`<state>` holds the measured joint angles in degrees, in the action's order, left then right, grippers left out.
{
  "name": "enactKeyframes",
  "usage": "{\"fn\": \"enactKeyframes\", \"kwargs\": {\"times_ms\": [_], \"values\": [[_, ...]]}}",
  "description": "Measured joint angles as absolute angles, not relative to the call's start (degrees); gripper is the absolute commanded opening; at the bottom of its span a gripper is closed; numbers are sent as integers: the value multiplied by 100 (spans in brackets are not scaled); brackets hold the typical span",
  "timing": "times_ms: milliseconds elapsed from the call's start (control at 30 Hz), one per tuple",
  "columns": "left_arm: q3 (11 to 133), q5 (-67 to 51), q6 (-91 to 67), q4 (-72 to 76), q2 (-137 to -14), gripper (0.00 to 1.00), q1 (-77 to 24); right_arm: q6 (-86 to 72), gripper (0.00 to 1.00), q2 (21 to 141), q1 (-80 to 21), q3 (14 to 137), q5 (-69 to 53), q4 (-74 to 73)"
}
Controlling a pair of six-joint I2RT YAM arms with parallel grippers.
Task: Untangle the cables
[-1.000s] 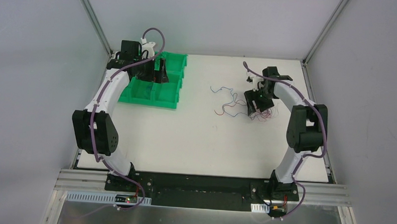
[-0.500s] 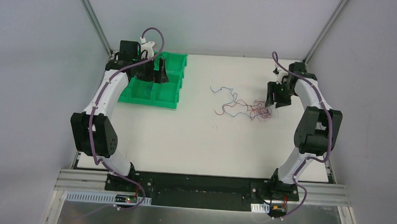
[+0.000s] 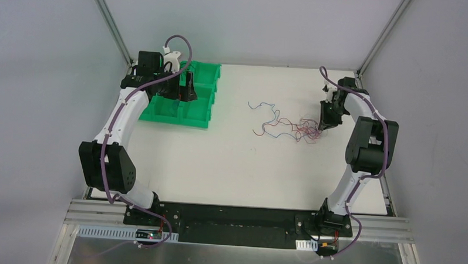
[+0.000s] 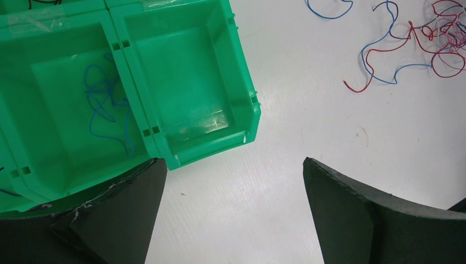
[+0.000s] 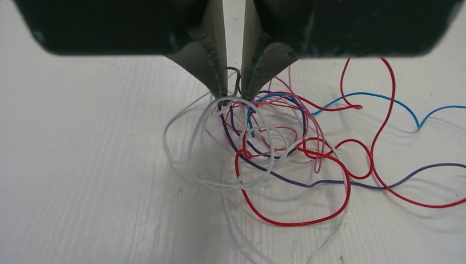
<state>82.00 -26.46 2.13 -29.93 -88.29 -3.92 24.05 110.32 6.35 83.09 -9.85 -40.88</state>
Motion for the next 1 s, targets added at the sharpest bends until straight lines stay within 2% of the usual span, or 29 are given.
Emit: {"fn": "enactKeyframes", "kwargs": {"times_ms": [67, 300, 467, 633, 867, 1000], "values": [[8180, -2644, 222, -2995, -8794, 99, -392, 2427, 0, 11019, 661, 8309, -987, -4064], [8176, -2655, 242, -2993, -8783, 99, -392, 2467, 0, 10624, 799, 8329, -1313, -4298], [8176, -2961, 379, -2958, -8772, 99, -392, 2287, 0, 9872, 709, 8733, -2296, -4735], [8195, -3616, 543, -2611, -8611, 99, -497, 1990, 0, 8947, 34, 9308, -3280, -4772], [8611, -4451, 318, -1605, -8582, 99, -1555, 1398, 0, 8477, -843, 9699, -4141, -4517], [8698, -4724, 207, -902, -8659, 94, -2368, 1271, 0, 8431, -1153, 9695, -4309, -4351]]}}
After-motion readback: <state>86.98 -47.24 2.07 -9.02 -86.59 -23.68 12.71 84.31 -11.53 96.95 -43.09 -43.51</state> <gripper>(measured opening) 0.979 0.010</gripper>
